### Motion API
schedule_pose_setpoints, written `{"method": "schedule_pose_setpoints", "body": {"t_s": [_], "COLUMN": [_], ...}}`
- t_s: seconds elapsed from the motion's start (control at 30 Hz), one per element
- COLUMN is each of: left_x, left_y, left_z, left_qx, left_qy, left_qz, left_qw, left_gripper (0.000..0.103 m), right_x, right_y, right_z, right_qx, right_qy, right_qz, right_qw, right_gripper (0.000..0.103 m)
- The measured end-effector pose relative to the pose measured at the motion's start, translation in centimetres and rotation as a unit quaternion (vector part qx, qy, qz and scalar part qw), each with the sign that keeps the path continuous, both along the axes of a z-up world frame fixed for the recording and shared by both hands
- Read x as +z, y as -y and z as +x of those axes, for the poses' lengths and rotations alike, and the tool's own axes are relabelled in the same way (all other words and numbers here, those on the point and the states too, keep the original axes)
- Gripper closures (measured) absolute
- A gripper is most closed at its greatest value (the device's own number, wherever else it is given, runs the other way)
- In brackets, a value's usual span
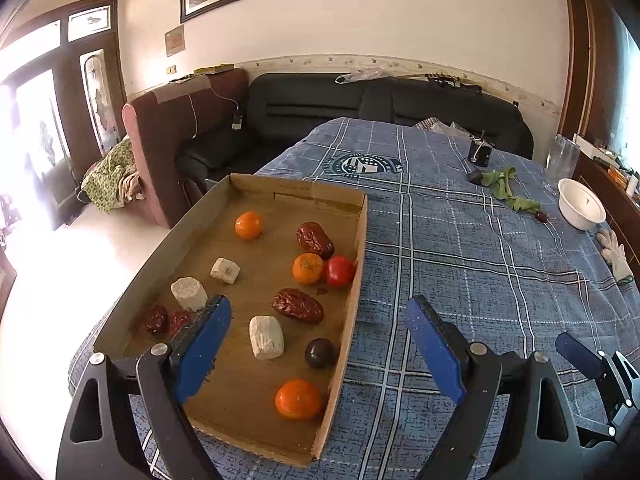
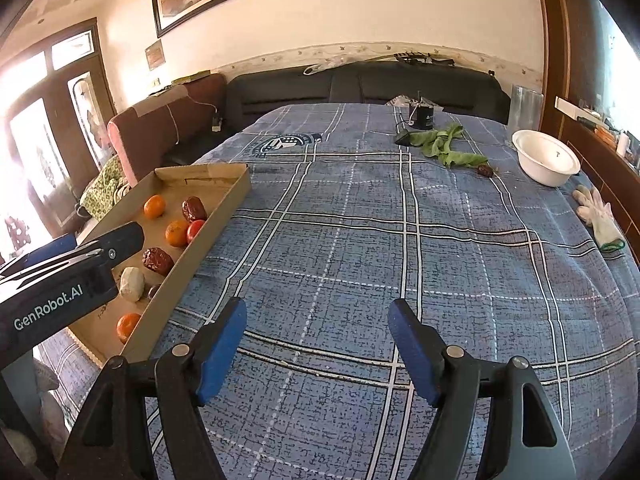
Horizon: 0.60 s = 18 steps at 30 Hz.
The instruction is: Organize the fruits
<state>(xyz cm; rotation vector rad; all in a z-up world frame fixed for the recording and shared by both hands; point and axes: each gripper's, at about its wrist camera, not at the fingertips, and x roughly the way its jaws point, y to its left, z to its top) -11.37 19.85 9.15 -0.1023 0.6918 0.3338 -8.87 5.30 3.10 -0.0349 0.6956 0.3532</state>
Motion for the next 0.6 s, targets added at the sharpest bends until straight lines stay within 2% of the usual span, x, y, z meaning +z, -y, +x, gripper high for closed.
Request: {"method": "schedule_pose_setpoints", "body": {"t_s": [0.33, 0.6], "left_x": [0.3, 1.6], "left_y": [-0.5, -0.8], "left_z": [-1.0, -3.0], "left_qx": [0.005, 0.017], "left_qy": [0.013, 0.044], "left_qz": [-0.003, 0.004], "left_qw": [0.9999, 0.9989], "left_gripper": [0.014, 0.014], "right_x": [0.3, 0.9], "right_y": [-1.0, -1.5], "right_z": [-0.7, -2.0], "right_qx": [0.006, 0.010], "right_qy": [0.011, 0.026], "right_qz": [-0.011, -0.015], "right_qw": [1.000, 0.999], "right_gripper": [0.022, 0.020]}}
